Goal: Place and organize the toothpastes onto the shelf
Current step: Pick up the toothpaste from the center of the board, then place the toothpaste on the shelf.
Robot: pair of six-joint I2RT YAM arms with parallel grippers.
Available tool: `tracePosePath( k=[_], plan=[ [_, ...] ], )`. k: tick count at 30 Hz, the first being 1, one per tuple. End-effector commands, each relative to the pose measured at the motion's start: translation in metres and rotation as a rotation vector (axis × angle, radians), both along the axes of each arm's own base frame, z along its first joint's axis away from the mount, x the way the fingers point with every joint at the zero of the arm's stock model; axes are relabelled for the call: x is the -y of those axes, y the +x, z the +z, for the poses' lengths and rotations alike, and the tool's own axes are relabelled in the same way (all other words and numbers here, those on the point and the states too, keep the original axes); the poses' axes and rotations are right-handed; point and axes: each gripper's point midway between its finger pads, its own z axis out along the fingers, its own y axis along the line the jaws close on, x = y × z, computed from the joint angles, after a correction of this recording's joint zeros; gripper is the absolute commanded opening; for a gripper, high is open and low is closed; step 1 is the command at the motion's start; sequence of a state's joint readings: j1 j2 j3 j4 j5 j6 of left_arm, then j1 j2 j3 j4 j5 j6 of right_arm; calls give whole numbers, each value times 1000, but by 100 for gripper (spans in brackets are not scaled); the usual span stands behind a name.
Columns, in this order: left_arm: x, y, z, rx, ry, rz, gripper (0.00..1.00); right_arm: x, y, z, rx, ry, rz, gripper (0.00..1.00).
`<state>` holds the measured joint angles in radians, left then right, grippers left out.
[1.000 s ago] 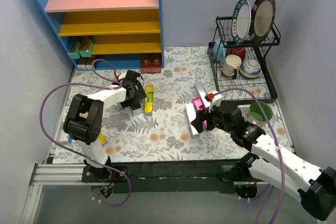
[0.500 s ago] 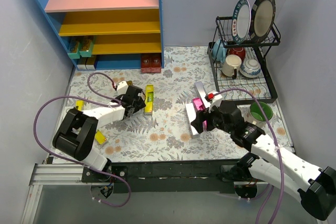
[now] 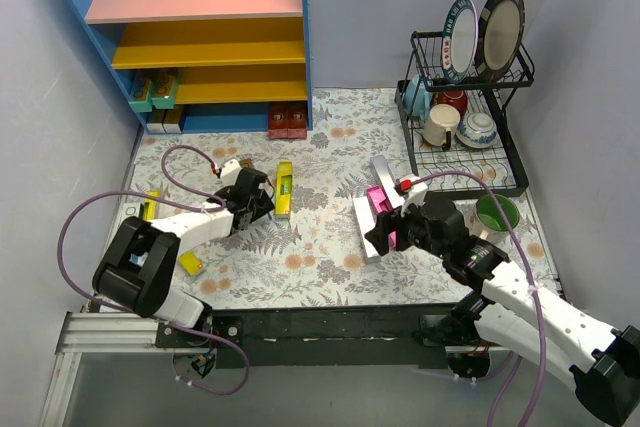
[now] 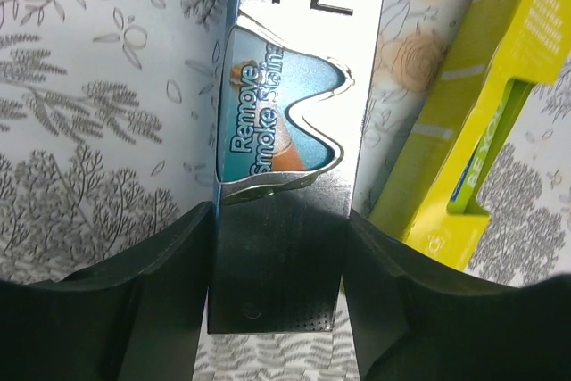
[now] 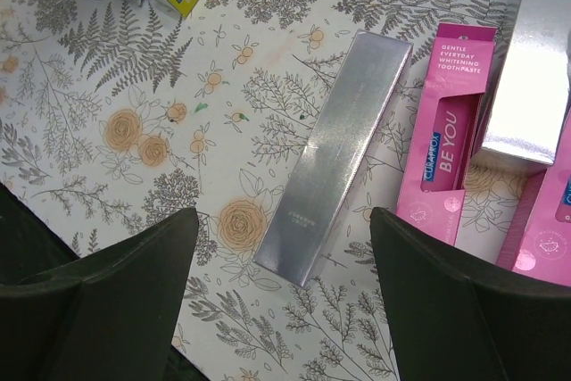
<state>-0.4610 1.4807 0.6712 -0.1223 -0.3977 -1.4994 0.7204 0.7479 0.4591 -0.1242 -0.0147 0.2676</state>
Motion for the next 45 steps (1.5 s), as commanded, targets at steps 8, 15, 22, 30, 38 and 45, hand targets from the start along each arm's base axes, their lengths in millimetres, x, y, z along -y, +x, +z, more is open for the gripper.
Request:
tracePosePath(
  k=[8, 15, 22, 30, 38, 45],
  plan=[
    [-3, -13, 74, 16, 30, -74, 47, -3, 4, 15, 39, 41, -6, 85],
    [12, 17, 154, 145, 77, -206, 47, -2, 5, 19, 53, 36, -7, 85],
    [29, 61, 197, 192, 166, -317, 48, 4, 9, 21, 74, 17, -34, 85],
    [34, 108, 191, 165, 206, -332, 49, 11, 12, 28, 111, 6, -60, 85],
    [24, 154, 204, 264, 201, -306, 48, 15, 15, 25, 127, -28, -67, 85],
    [29, 145, 230, 292, 170, -345, 48, 17, 18, 19, 127, -59, -73, 86]
  ],
)
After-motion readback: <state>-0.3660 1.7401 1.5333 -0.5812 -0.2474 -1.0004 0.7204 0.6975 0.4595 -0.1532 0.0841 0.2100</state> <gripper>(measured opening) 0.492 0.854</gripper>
